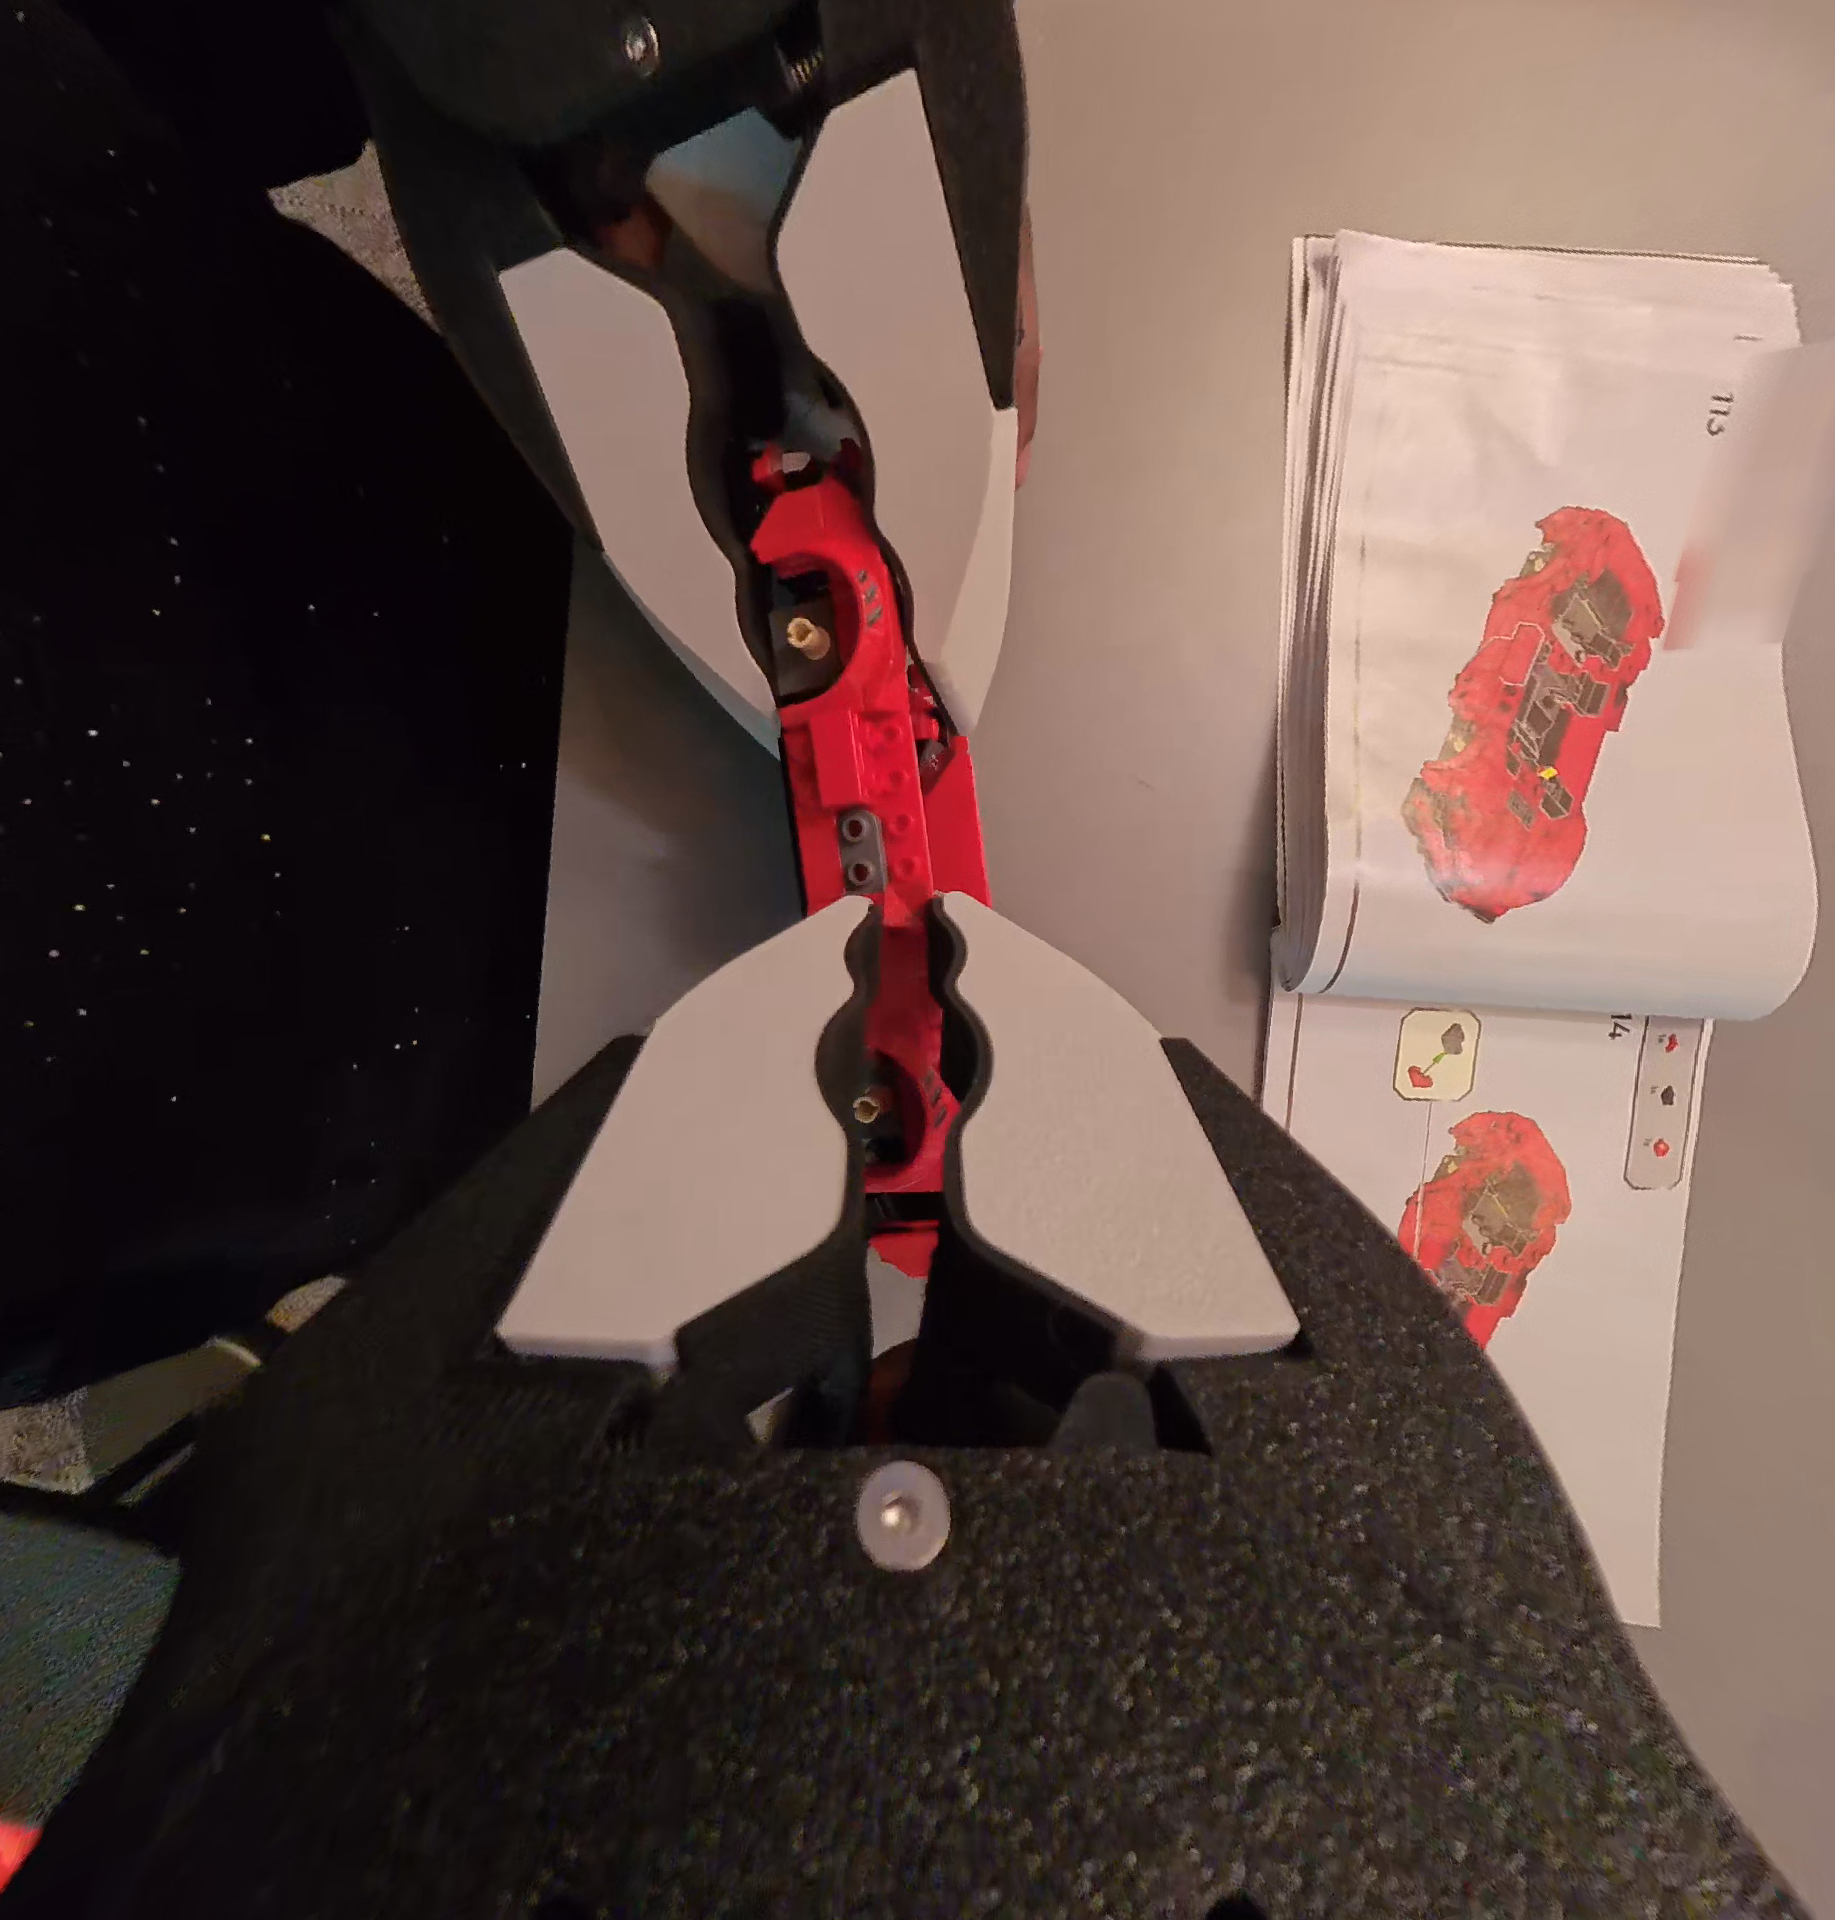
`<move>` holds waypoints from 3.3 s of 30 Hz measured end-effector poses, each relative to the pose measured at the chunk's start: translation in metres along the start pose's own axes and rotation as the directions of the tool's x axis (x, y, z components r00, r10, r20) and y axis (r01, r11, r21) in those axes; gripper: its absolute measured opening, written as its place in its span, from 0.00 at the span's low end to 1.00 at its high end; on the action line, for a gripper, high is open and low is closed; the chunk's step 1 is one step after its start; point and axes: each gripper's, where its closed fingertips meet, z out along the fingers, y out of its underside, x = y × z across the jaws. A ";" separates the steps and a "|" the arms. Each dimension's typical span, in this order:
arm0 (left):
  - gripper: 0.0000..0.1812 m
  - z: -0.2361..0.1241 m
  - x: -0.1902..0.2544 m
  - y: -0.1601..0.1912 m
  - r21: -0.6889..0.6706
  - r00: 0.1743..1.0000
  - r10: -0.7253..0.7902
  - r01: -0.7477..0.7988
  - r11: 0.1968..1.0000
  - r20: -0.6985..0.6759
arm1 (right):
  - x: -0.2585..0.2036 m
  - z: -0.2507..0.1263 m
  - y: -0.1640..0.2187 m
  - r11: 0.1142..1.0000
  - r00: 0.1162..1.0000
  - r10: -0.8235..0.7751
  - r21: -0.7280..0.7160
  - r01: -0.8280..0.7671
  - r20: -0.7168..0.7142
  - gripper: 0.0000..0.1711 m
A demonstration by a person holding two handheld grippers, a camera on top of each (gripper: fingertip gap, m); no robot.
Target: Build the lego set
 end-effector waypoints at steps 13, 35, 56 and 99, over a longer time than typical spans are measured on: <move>0.17 0.000 0.000 0.000 0.001 1.000 0.001 -0.001 1.000 -0.001 | -0.002 0.000 0.002 0.994 0.992 -0.048 -0.089 0.058 0.118 0.06; 0.17 0.001 -0.001 0.000 0.001 1.000 0.001 -0.001 1.000 0.000 | -0.002 -0.001 0.004 0.988 0.983 -0.062 -0.128 0.085 0.174 0.07; 0.17 0.002 -0.002 0.000 0.000 1.000 -0.004 0.004 1.000 -0.002 | 0.004 0.004 0.002 0.945 0.796 0.325 -0.210 -0.251 0.511 0.13; 0.17 0.001 -0.002 0.000 0.004 1.000 -0.004 0.004 1.000 -0.004 | 0.010 -0.012 -0.010 0.970 0.736 0.239 -0.187 -0.155 0.633 0.16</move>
